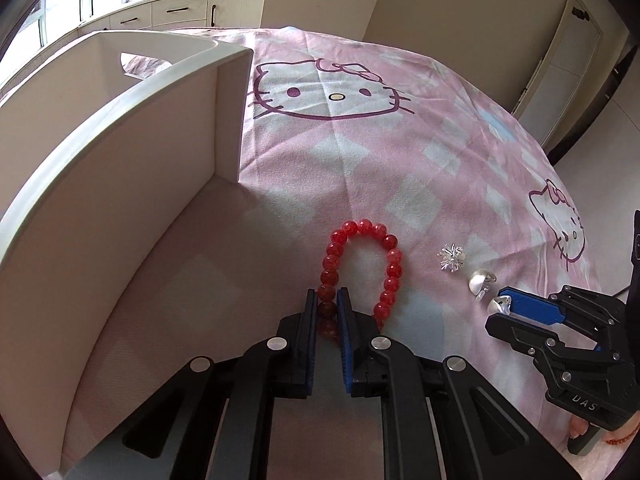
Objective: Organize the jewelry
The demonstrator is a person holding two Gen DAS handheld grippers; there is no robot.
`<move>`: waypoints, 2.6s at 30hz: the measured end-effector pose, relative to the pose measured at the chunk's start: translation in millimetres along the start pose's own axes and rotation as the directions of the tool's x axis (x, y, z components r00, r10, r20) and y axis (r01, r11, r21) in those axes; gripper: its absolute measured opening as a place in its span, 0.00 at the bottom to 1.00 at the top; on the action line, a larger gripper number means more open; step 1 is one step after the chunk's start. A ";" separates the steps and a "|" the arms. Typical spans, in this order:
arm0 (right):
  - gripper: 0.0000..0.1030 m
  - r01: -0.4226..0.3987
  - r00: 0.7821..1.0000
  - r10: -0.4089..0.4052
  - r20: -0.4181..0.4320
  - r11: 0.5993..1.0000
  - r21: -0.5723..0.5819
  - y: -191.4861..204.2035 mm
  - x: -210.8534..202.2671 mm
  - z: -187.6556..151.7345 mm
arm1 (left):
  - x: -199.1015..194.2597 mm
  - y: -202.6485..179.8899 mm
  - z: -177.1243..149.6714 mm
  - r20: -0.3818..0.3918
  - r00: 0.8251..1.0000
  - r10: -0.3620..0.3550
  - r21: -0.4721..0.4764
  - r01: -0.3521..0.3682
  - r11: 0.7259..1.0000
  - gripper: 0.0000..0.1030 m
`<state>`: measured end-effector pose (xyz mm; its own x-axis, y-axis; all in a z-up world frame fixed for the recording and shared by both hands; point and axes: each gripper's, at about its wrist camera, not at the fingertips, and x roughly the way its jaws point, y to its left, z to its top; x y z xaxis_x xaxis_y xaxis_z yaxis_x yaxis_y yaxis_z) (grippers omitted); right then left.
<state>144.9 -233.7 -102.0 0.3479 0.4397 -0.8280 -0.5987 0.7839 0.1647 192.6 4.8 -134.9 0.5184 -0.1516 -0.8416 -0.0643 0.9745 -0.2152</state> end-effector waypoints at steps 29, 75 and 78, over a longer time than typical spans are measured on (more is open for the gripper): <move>0.27 0.039 0.991 -0.024 0.131 0.992 -0.117 46.5 -78.2 -17.3 | -143.7 -18.4 -64.3 0.165 0.986 0.033 0.038 -0.040 0.998 0.14; 0.27 -0.062 0.918 0.179 0.353 0.946 -0.317 200.6 -165.5 112.2 | -226.0 54.1 -68.1 0.168 0.981 0.095 0.099 -0.112 0.989 0.41; 0.27 -0.059 0.921 0.168 0.351 0.951 -0.303 192.2 -166.5 107.9 | -196.6 45.5 -81.6 0.101 0.992 0.072 0.141 -0.086 0.986 0.41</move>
<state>49.7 -108.9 125.4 0.4727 0.6909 -0.5470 -0.8083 0.5872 0.0432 18.2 65.5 -19.7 0.5955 -0.0639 -0.8008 0.0121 0.9974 -0.0706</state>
